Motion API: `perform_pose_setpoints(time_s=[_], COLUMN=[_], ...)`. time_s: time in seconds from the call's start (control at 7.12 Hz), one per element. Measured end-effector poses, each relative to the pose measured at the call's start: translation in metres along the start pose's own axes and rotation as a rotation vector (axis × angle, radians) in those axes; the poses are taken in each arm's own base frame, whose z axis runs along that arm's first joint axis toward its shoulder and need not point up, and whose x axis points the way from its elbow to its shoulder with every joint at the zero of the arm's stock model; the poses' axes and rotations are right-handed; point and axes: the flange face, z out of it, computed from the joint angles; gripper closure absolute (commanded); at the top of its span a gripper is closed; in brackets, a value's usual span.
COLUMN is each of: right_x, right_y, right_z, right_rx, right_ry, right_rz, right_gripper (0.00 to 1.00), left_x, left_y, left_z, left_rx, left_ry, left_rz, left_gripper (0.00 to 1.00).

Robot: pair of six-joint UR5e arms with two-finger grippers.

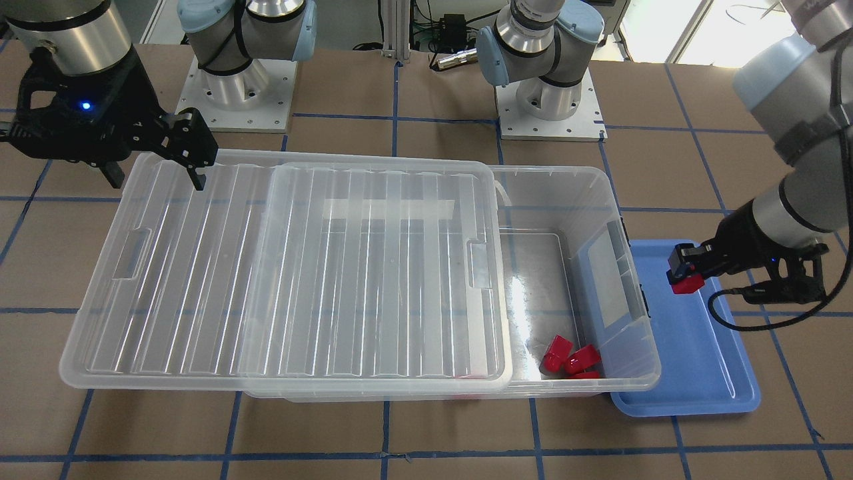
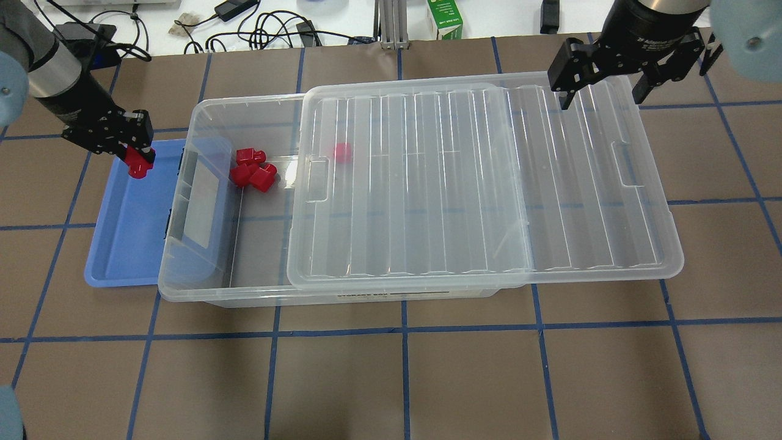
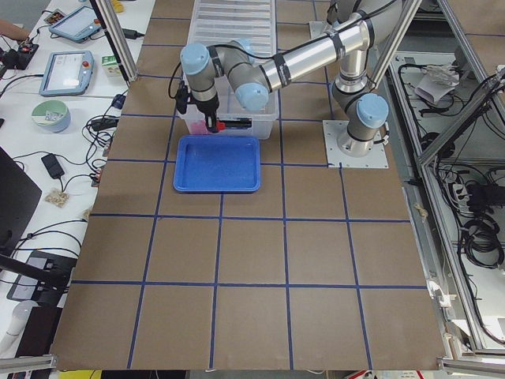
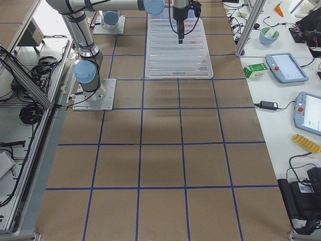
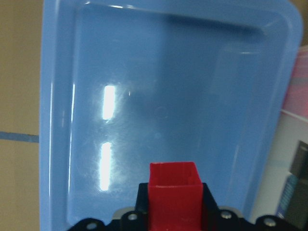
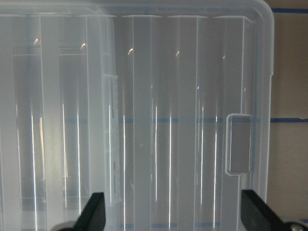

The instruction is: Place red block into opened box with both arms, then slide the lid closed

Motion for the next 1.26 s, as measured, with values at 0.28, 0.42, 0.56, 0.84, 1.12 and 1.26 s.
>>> perform_pose_setpoints(time_s=[0.28,0.42,0.56,0.84,1.12,1.26], right_x=[-0.006,-0.007,-0.007,-0.008,-0.008,-0.007], right_y=[0.005,0.005,0.006,0.006,0.006,0.006], right_z=[-0.001,0.000,0.000,0.000,0.000,0.000], right_rx=[-0.001,-0.003,-0.004,-0.004,-0.004,-0.004], right_ry=[-0.003,-0.004,-0.004,-0.005,-0.005,-0.004], right_rz=[-0.001,-0.003,-0.005,-0.006,-0.007,-0.008], right_gripper=[0.00,0.00,0.00,0.00,0.00,0.00], left_x=[0.077,0.099,0.112,0.118,0.119,0.120], left_y=[0.015,0.022,0.027,0.036,0.044,0.047], left_z=[0.005,0.017,0.031,0.067,0.101,0.115], left_rx=[-0.023,-0.042,-0.057,-0.059,-0.077,-0.081], left_ry=[-0.007,-0.007,-0.007,-0.009,-0.008,-0.008], left_rz=[0.043,0.043,0.046,0.054,0.051,0.053], left_gripper=[1.00,1.00,1.00,1.00,1.00,1.00])
